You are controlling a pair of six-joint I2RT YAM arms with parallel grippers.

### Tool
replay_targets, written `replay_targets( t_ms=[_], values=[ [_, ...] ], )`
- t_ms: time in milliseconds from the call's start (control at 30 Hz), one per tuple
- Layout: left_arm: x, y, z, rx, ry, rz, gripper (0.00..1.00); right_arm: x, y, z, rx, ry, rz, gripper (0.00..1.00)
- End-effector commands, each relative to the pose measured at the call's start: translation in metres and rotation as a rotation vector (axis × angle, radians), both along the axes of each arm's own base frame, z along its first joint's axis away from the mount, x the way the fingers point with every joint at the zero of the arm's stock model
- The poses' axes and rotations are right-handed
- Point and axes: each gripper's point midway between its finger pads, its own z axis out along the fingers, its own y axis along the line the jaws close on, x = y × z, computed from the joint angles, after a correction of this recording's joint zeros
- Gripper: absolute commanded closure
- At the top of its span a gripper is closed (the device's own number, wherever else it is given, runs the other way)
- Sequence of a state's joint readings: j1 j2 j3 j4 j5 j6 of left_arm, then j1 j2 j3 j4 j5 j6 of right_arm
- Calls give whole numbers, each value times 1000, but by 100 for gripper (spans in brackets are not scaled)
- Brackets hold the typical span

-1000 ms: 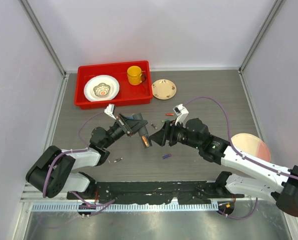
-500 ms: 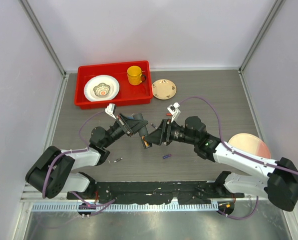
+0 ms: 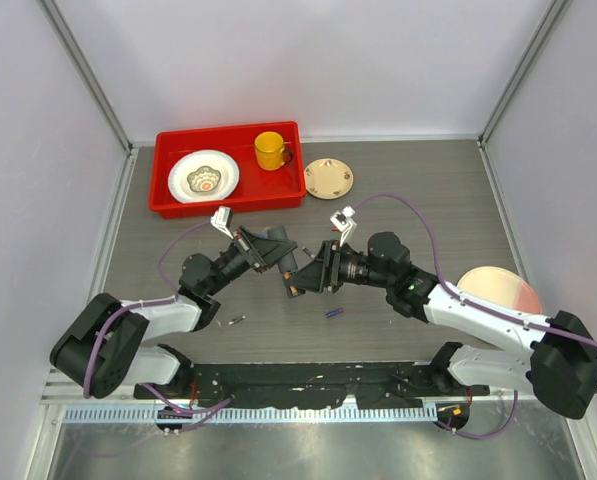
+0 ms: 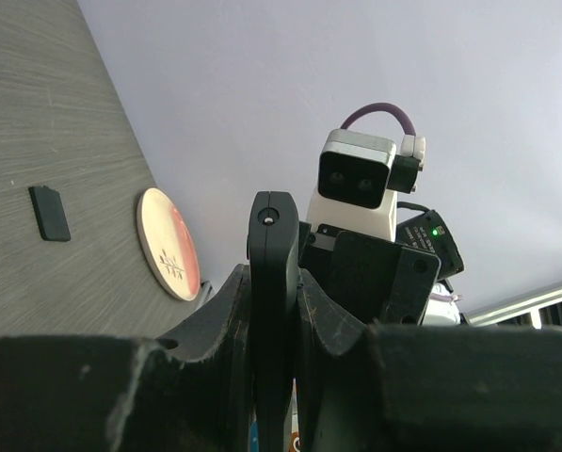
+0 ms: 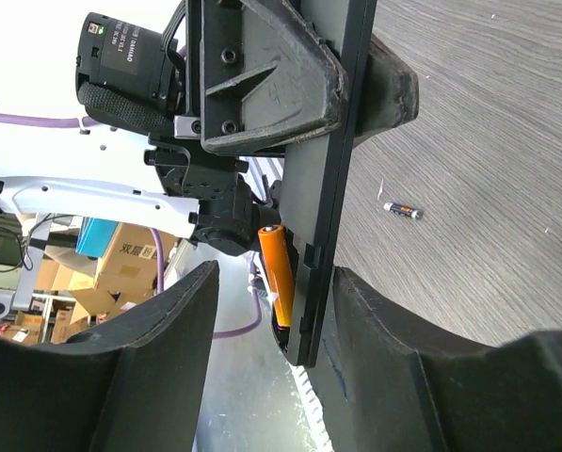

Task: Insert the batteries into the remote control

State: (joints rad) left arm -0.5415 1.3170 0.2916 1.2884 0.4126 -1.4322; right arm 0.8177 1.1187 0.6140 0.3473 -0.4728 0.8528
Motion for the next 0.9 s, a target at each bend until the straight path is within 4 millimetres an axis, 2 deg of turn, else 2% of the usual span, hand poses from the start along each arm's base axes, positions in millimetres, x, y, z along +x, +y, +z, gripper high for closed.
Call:
replay_targets(
  t_ms=[0, 867],
  values=[
    [-23, 10, 75, -164, -283, -12, 100, 1, 4, 15, 51, -48, 20, 44],
    [-23, 13, 80, -176, -295, 8, 100, 4, 5, 3, 18, -32, 15, 61]
  ],
)
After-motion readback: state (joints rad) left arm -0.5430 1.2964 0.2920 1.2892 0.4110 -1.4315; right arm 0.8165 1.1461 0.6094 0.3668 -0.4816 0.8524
